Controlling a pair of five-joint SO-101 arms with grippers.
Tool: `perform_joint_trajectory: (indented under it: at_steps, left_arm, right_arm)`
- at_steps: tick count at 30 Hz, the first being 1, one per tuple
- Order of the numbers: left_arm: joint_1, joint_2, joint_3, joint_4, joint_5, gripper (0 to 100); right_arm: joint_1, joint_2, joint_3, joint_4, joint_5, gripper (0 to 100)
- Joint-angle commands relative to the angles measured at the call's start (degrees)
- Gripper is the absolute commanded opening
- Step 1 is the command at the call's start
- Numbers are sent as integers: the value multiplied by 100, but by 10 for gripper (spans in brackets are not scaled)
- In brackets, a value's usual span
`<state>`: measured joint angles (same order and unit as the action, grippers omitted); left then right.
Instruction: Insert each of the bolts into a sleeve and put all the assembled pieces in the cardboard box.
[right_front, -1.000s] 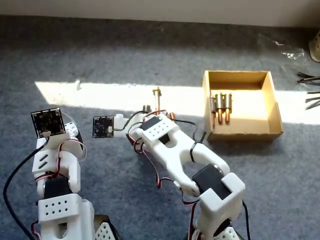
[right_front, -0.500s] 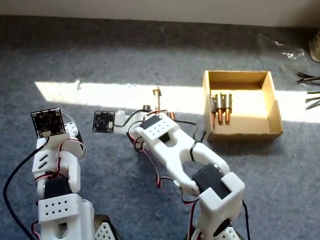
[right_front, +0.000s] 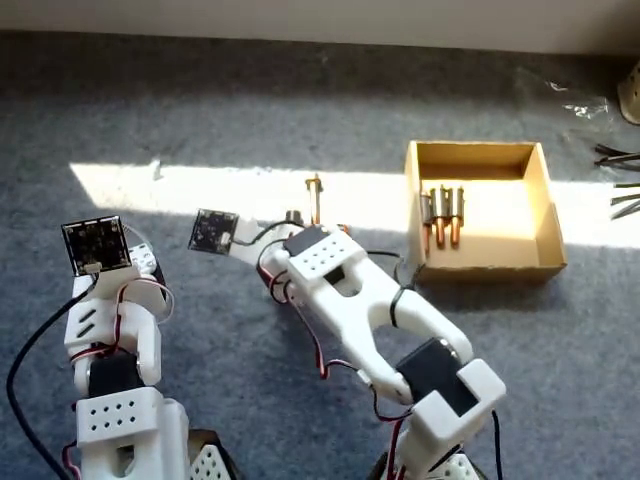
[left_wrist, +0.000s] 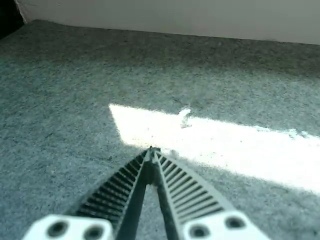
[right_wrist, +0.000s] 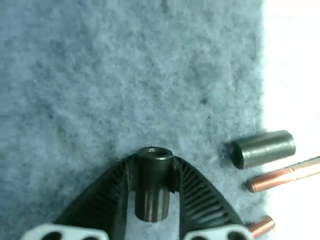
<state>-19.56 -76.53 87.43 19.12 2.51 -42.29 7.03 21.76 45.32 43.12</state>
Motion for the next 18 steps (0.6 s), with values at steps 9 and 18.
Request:
perform_joint_trajectory:
  at_steps: [9, 18]
  left_arm:
    - [-13, -75, -145, -211, 70, 6]
    - [-4, -75, -75, -255, 70, 7]
  right_arm:
    - [444, -1007, -154, 813, -1213, 5]
    - [444, -1446, -154, 884, -1459, 5]
